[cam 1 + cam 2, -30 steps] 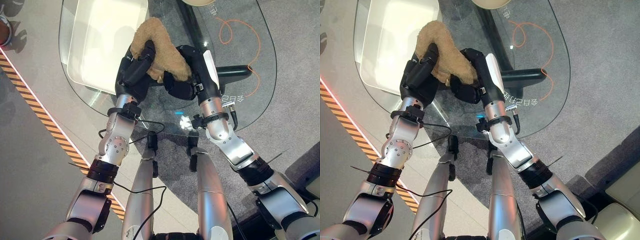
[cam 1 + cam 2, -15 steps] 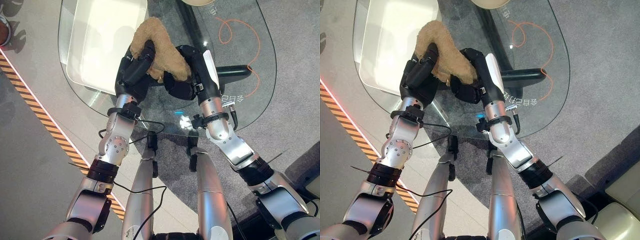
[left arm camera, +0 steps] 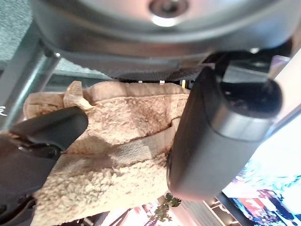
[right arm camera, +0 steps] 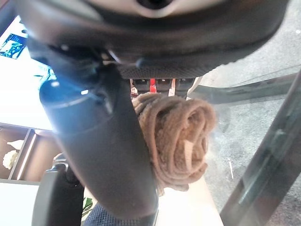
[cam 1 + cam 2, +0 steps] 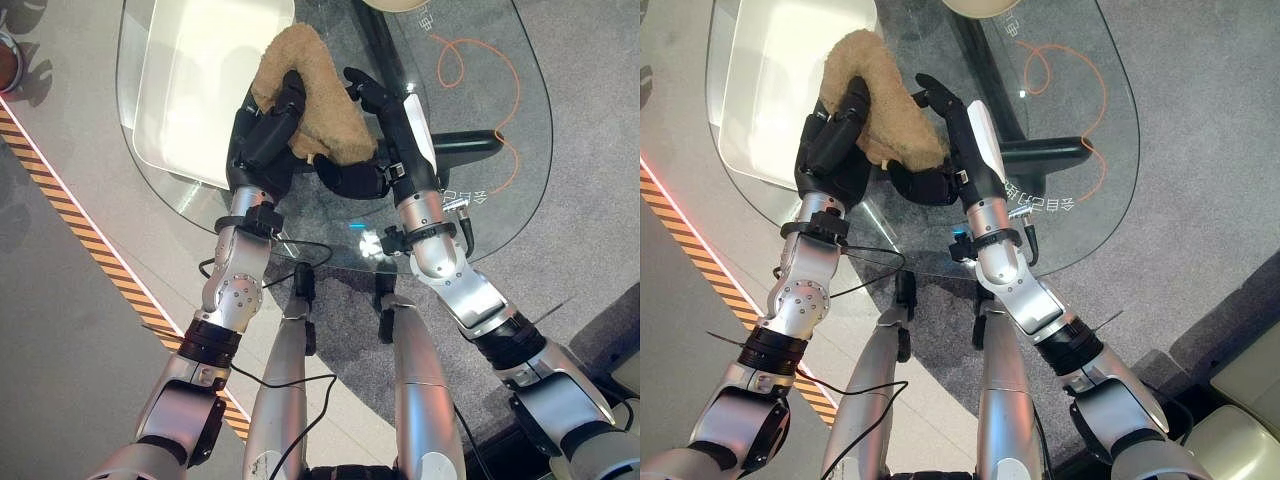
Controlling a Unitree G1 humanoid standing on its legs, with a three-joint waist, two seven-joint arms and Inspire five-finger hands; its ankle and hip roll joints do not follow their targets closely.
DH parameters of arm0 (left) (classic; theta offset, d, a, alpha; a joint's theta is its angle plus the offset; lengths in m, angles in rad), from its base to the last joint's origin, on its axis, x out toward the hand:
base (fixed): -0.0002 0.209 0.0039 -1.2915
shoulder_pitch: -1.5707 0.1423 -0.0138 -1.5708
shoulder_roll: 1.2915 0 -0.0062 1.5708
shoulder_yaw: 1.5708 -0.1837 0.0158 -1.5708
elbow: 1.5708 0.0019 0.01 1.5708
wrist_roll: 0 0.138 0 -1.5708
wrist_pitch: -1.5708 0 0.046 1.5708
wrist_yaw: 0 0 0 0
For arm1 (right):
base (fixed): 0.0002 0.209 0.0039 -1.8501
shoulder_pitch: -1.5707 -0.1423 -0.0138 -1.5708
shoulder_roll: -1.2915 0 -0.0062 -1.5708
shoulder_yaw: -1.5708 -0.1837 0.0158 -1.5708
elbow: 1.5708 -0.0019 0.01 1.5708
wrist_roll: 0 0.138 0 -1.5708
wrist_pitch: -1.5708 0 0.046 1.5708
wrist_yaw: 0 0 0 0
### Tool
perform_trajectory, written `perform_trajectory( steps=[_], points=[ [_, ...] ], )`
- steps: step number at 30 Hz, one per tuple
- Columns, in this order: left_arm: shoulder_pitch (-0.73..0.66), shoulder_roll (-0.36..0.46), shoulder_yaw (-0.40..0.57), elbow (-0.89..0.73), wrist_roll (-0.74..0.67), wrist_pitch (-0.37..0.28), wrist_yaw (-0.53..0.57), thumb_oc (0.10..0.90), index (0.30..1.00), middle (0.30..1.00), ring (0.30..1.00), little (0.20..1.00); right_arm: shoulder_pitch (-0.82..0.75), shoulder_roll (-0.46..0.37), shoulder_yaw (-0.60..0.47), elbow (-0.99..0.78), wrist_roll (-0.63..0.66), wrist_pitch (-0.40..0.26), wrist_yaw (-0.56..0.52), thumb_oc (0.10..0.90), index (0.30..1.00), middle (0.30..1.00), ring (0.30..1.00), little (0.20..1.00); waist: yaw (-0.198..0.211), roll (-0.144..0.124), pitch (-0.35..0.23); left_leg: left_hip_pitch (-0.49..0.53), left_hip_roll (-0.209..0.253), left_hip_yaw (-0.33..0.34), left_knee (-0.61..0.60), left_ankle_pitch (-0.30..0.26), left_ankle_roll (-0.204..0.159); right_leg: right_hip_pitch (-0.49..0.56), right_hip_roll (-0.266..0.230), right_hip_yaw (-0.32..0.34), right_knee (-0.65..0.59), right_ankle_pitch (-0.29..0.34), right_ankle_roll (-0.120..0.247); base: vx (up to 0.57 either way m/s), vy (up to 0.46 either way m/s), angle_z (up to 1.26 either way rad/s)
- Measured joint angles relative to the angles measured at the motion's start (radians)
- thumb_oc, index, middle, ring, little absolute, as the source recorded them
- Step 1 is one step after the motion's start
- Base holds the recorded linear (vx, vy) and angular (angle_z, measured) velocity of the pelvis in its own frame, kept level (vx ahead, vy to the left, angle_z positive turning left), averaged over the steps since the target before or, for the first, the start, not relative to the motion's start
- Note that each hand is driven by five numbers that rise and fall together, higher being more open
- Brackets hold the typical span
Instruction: Wipe the table with a cloth and put it in the basket.
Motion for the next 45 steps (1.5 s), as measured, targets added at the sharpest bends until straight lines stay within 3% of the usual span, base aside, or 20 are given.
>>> perform_trajectory(
  steps=[16,36,45],
  points=[
    [-0.002,-0.03,0.0,-0.002,0.11,-0.087,0.099,0.1,0.3,0.3,0.3,0.2,-0.013,0.007,0.0,0.0,-0.005,0.0,-0.001,0.8,0.9,0.9,0.9,0.9,0.001,0.0,0.0,0.0,0.0,0.0,0.002,0.0,0.0,0.0,0.0,0.0,0.002,0.001,-0.002,0.0,0.0,0.0],
    [-0.009,-0.036,0.004,-0.004,0.24,-0.125,0.196,0.1,0.3,0.3,0.3,0.2,-0.011,0.006,-0.002,0.0,-0.025,0.0,-0.051,0.8,0.9,0.9,0.9,0.9,-0.001,0.0,0.0,0.0,0.0,0.0,-0.001,0.0,0.0,-0.001,0.0,0.003,0.0,-0.001,0.001,0.0,0.0,0.0],
    [-0.023,-0.028,0.007,-0.004,0.3,-0.14,0.268,0.1,0.3,0.3,0.3,0.2,-0.004,0.004,-0.003,0.006,-0.026,-0.019,-0.095,0.8,0.9,0.9,0.9,0.9,-0.02,0.0,0.0,0.0,0.001,0.001,-0.001,-0.001,-0.001,-0.002,0.001,0.005,0.0,0.0,0.0,0.0,0.0,0.0]
  ],
)
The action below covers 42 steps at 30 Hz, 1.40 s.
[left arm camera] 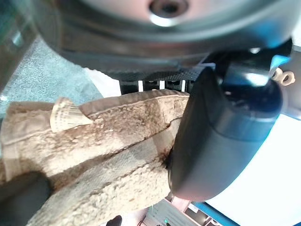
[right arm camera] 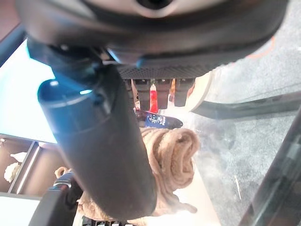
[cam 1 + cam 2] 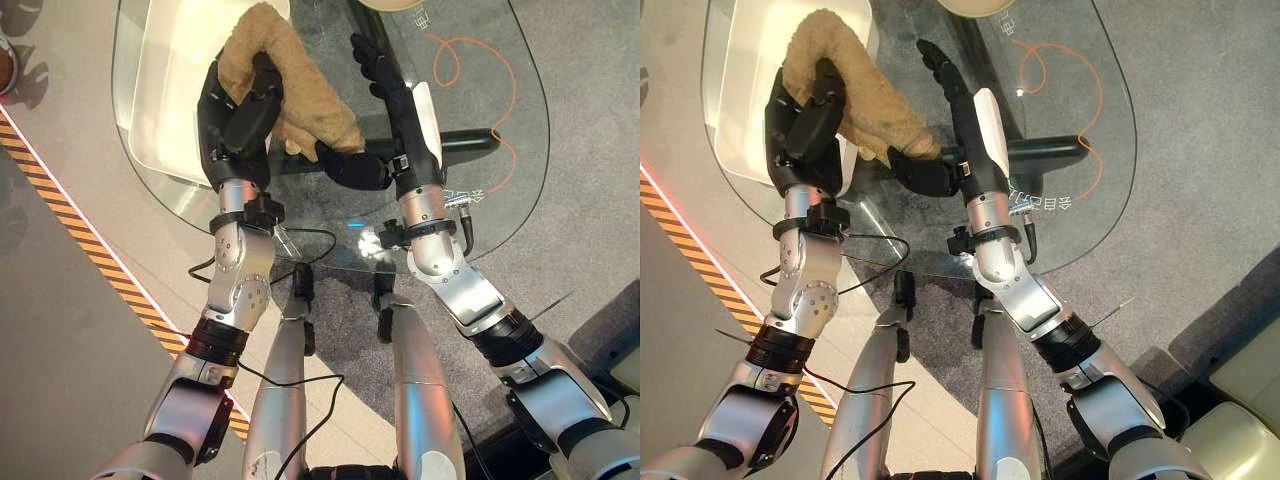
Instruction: Wipe the table with a cloth and put it in the basket.
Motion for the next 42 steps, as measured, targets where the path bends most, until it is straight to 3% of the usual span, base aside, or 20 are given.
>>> perform_trajectory(
  steps=[4,13,29,36,42],
  points=[
    [-0.005,0.002,0.01,0.002,0.045,-0.03,0.044,0.1,0.3,0.3,0.3,0.2,0.014,-0.002,-0.018,0.009,0.0,-0.016,-0.033,0.8,0.9,0.9,0.9,0.9,-0.002,0.0,0.0,0.001,0.003,0.003,0.0,-0.002,-0.001,-0.001,0.004,0.002,-0.001,0.0,0.0,0.0,0.0,-0.02],
    [-0.016,0.059,0.124,0.084,0.088,-0.114,0.158,0.1,0.3,0.3,0.3,0.2,0.055,-0.052,-0.165,0.108,0.007,-0.016,-0.183,0.8,0.9,0.9,0.9,0.9,-0.003,0.0,0.0,0.004,0.008,0.007,-0.005,-0.003,-0.003,-0.002,0.01,0.007,-0.007,0.003,-0.004,0.0,0.006,-0.01],
    [-0.082,0.093,0.118,0.234,0.153,-0.142,0.234,0.1,0.3,0.3,0.3,0.2,0.063,-0.063,-0.177,0.227,0.036,-0.059,-0.309,0.8,0.9,0.9,0.9,0.9,-0.006,0.0,0.0,0.007,0.011,0.015,-0.014,-0.004,-0.003,-0.002,0.016,0.02,-0.018,0.008,-0.004,0.0,0.0,0.0],
    [-0.127,0.162,0.116,0.332,0.196,-0.142,0.264,0.1,0.3,0.3,0.3,0.2,0.051,-0.089,-0.216,0.347,0.107,-0.061,-0.394,0.8,0.9,0.9,0.9,0.9,-0.011,0.0,0.0,0.007,0.015,0.022,-0.017,-0.005,-0.004,-0.004,0.019,0.024,-0.023,0.009,-0.004,0.0,0.007,-0.01],
    [-0.161,0.257,0.092,0.439,0.228,-0.142,0.305,0.1,0.3,0.3,0.3,0.2,0.028,-0.095,-0.236,0.494,0.198,-0.106,-0.447,0.8,0.9,0.9,0.9,0.9,-0.027,0.0,0.0,0.007,0.018,0.033,-0.031,-0.006,-0.004,-0.013,0.023,0.027,-0.032,0.016,-0.004,-0.01,0.012,-0.06]
  ],
)
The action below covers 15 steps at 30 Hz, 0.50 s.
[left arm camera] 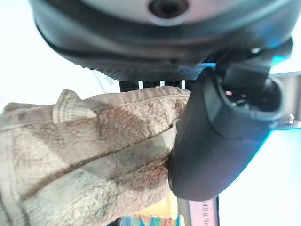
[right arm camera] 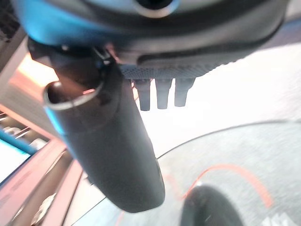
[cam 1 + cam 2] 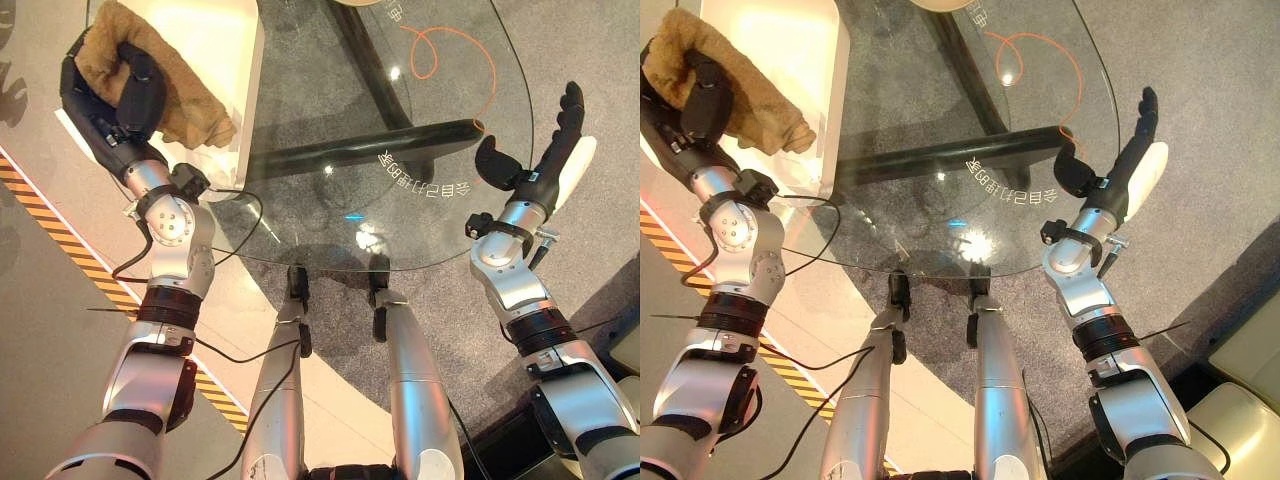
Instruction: Wipe the table with a cloth and put it in the basket.
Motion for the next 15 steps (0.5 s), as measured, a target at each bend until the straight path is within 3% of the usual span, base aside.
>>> perform_trajectory(
  steps=[9,15],
  points=[
    [-0.101,0.063,-0.095,0.142,0.02,0.006,0.02,0.1,0.3,0.3,0.3,0.2,-0.021,-0.004,-0.005,0.217,0.113,-0.087,-0.079,0.8,0.9,0.9,0.9,0.9,-0.003,0.0,0.0,-0.002,0.002,0.003,-0.001,0.0,0.0,-0.004,0.002,0.001,0.0,0.001,-0.001,0.0,0.0,0.0],
    [-0.151,0.101,-0.168,0.216,0.058,0.058,0.02,0.1,0.3,0.3,0.3,0.2,-0.024,-0.006,-0.028,0.393,0.187,-0.133,-0.081,0.8,0.9,0.9,0.9,0.9,-0.001,0.0,0.0,-0.008,0.004,0.003,-0.001,0.0,0.0,-0.011,0.004,0.0,-0.001,0.001,-0.002,0.0,0.0,0.0]
  ],
)
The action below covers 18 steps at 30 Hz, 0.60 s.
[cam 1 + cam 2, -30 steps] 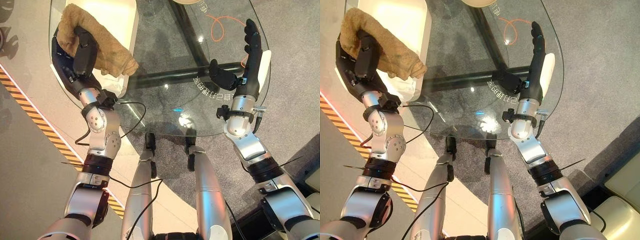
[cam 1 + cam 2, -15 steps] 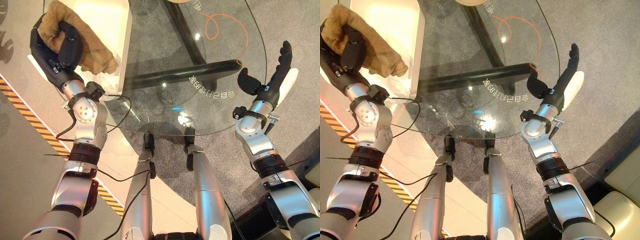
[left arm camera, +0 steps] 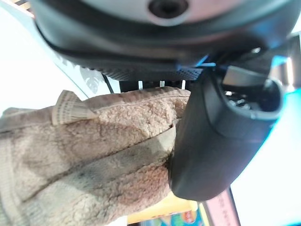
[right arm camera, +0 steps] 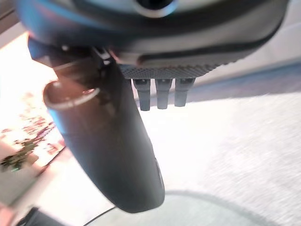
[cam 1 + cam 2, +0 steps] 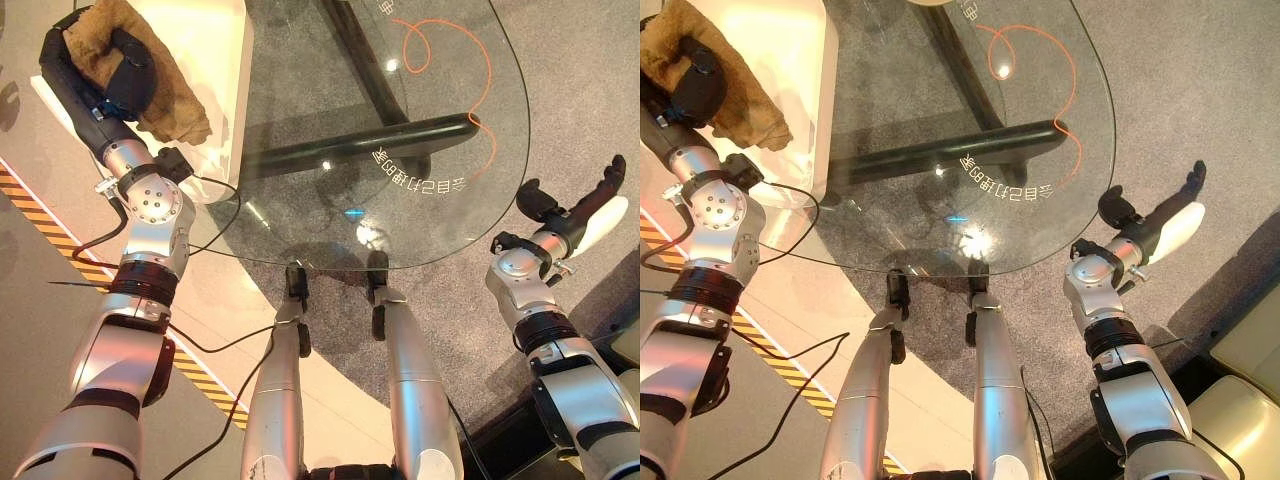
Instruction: Wipe the table with a cloth and put it in the basket.
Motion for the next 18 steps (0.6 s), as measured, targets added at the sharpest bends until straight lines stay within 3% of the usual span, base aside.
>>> perform_trajectory(
  steps=[7,12,18],
  points=[
    [-0.042,0.007,-0.046,0.056,0.009,0.062,-0.002,0.1,0.3,0.3,0.3,0.2,0.013,0.001,-0.047,0.147,0.04,-0.039,0.03,0.8,0.9,0.9,0.9,0.9,-0.003,0.0,0.0,-0.005,0.0,-0.001,0.001,0.0,0.0,-0.003,0.0,-0.001,-0.002,0.0,0.0,0.0,0.0,0.0],
    [-0.066,0.019,-0.09,0.086,0.042,0.105,-0.005,0.1,0.3,0.3,0.3,0.2,0.013,0.004,-0.056,0.27,0.055,-0.067,0.114,0.8,0.9,0.9,0.9,0.9,-0.003,0.0,0.0,-0.006,0.001,-0.001,0.002,0.0,0.0,-0.003,0.0,-0.002,-0.001,0.0,0.0,0.0,0.0,0.0],
    [-0.074,0.025,-0.09,0.11,0.046,0.151,-0.018,0.1,0.3,0.3,0.3,0.2,0.015,0.014,-0.059,0.318,0.065,-0.024,0.182,0.8,0.9,0.9,0.9,0.9,-0.002,0.0,0.0,-0.005,0.001,-0.001,0.004,0.0,0.0,-0.003,-0.001,-0.002,0.002,0.001,-0.001,0.0,0.0,0.0]
  ],
)
